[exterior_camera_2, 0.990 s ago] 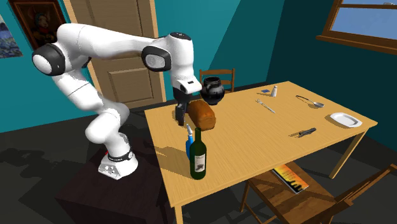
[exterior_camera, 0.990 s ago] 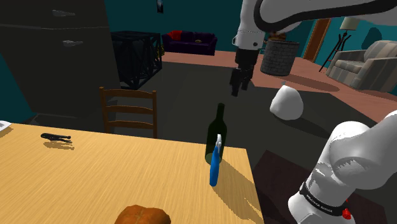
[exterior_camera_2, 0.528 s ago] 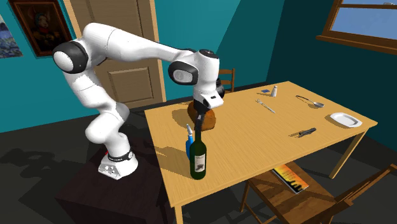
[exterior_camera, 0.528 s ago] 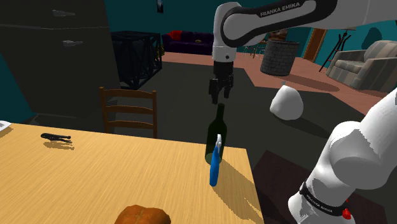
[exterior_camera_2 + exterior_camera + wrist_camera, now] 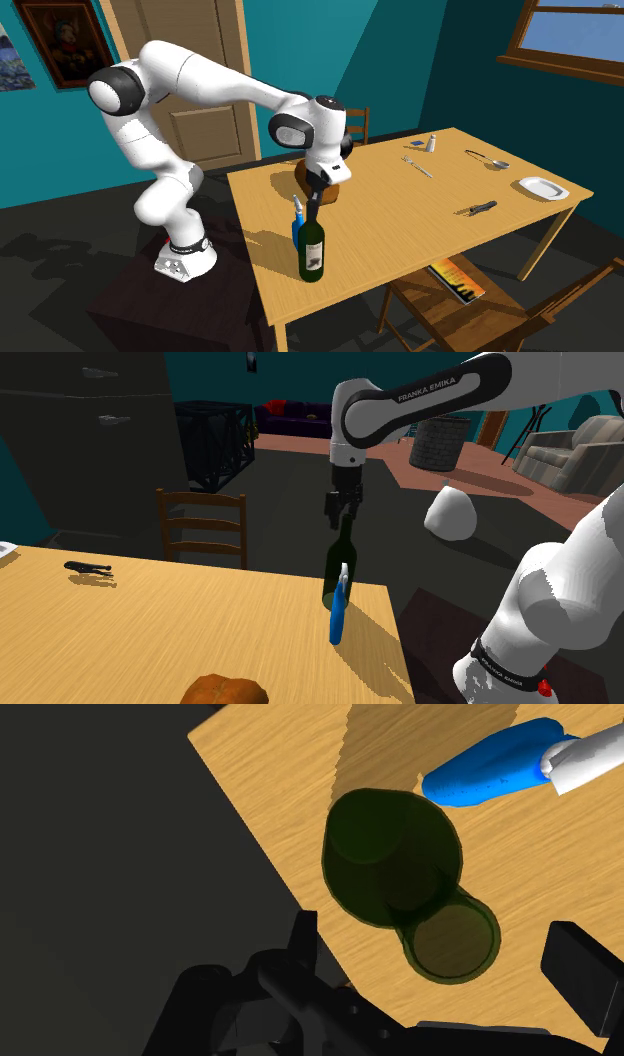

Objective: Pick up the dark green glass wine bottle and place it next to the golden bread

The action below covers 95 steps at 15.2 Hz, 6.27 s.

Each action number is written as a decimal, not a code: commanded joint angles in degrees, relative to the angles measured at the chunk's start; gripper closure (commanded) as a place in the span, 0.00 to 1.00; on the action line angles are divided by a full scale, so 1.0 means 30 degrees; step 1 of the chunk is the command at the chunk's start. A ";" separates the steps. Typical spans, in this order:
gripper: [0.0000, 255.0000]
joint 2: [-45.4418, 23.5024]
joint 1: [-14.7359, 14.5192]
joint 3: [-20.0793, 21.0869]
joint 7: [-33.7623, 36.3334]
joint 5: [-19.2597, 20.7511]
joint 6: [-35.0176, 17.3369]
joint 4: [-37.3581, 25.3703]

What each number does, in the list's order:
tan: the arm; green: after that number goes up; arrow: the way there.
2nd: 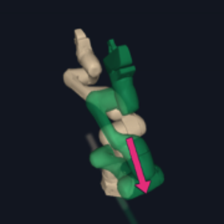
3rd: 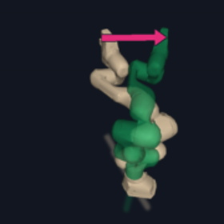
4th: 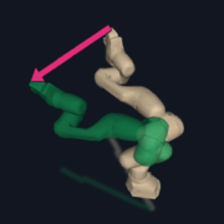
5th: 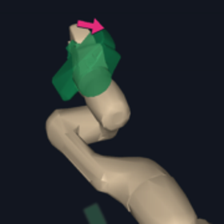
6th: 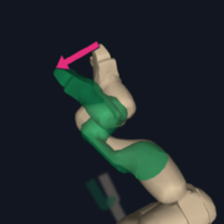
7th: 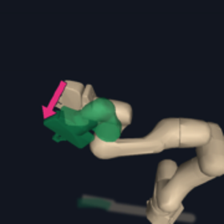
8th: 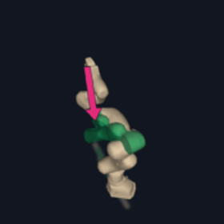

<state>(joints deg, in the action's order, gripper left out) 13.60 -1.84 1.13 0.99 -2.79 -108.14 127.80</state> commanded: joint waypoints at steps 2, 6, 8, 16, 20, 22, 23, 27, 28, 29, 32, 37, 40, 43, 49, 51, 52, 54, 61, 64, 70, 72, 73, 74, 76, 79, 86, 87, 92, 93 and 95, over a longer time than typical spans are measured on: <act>0.00 -0.0034 0.0004 -0.0005 -0.0019 0.0000 -0.0220 0.0179; 0.00 -0.0035 0.0004 -0.0005 -0.0019 0.0000 -0.0220 0.0179; 1.00 -0.0035 0.0004 -0.0005 -0.0019 0.0000 -0.0217 0.0176; 1.00 -0.0030 0.0004 -0.0005 -0.0019 0.0000 -0.0216 0.0180; 1.00 0.0154 0.0008 -0.0011 0.0009 0.0011 0.0563 -0.0416; 1.00 0.0258 0.0010 -0.0016 0.0028 0.0018 0.1083 -0.0831; 1.00 0.0304 0.0011 -0.0018 0.0037 0.0021 0.1342 -0.1045; 1.00 0.0444 0.0015 -0.0028 0.0074 0.0033 0.2375 -0.1938; 1.00 0.0469 0.0015 -0.0030 0.0083 0.0036 0.2632 -0.2171; 1.00 0.0489 0.0016 -0.0032 0.0092 0.0039 0.2889 -0.2408; 1.00 0.0526 0.0018 -0.0039 0.0120 0.0046 0.3660 -0.3143; 1.00 0.0503 0.0022 -0.0050 0.0166 0.0056 0.4942 -0.4449; 1.00 0.0439 0.0023 -0.0056 0.0195 0.0061 0.5713 -0.5284; 1.00 0.0338 0.0025 -0.0062 0.0223 0.0065 0.6487 -0.6160; 1.00 0.0019 0.0027 -0.0073 0.0283 0.0069 0.8051 -0.8044; 1.00 -0.0124 0.0027 -0.0077 0.0303 0.0070 0.8580 -0.8715; 1.00 -0.0202 0.0027 -0.0078 0.0314 0.0070 0.8846 -0.9060; 1.00 -0.0372 0.0028 -0.0082 0.0335 0.0069 0.9383 -0.9767; 1.00 -0.0689 -0.0113 0.0117 0.0773 -0.0023 1.1244 -1.1963; 1.00 0.0118 -0.0531 0.0764 0.1922 -0.0331 1.1984 -1.1955; 1.00 0.1214 -0.1332 0.2179 0.4406 -0.1117 1.3550 -1.2603; 1.00 0.1416 -0.1590 0.2689 0.5301 -0.1416 1.4085 -1.3017; 1.00 0.1485 -0.1717 0.2953 0.5763 -0.1570 1.4353 -1.3261; 1.00 0.1532 -0.1842 0.3222 0.6235 -0.1726 1.4621 -1.3532; 1.00 0.1556 -0.2088 0.3783 0.7214 -0.2042 1.5158 -1.4152; 1.00 0.1408 -0.2454 0.4682 0.8782 -0.2508 1.5960 -1.5290; 1.00 0.0000 -0.3390 0.7233 1.3096 -0.3332 1.7845 -1.9115; 1.00 -0.0362 -0.3550 0.7690 1.3821 -0.3374 1.8126 -1.9838; 1.00 -0.3299 -0.4918 1.0709 1.8260 -0.2649 1.9782 -2.4673; 1.00 -0.4025 -0.5375 1.1312 1.9130 -0.2242 2.0132 -2.5721; 1.00 -0.2754 -0.4976 1.0639 1.8312 -0.2931 1.9171 -2.3622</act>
<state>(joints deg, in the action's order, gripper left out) 4.74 -16.82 33.16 55.89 -11.20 -50.09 55.95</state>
